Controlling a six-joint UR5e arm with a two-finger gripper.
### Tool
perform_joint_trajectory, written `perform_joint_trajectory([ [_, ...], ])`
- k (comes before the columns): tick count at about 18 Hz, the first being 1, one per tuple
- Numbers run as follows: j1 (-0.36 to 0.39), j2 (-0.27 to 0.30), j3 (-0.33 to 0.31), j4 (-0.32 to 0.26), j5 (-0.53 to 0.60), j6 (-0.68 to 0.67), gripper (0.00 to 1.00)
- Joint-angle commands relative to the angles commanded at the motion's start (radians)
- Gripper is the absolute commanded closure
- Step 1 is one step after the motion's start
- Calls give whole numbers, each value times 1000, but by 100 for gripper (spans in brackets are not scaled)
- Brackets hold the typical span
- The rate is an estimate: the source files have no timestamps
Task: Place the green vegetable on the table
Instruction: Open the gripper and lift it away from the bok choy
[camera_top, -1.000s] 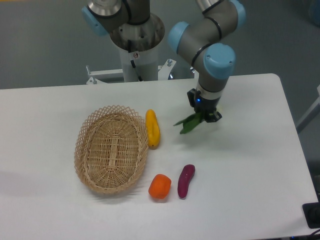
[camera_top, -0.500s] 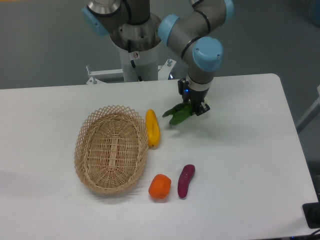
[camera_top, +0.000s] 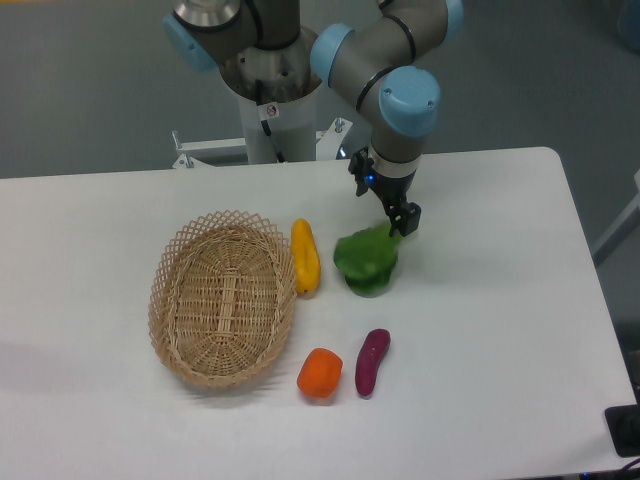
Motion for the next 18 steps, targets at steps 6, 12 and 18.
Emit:
perform_joint_trajectory([
  [6, 2, -66, 132, -3, -2, -11, 0],
  [12, 9, -132, 249, -8, 9, -29, 0],
  [18, 6, -206, 361, -15, 11, -120, 0],
])
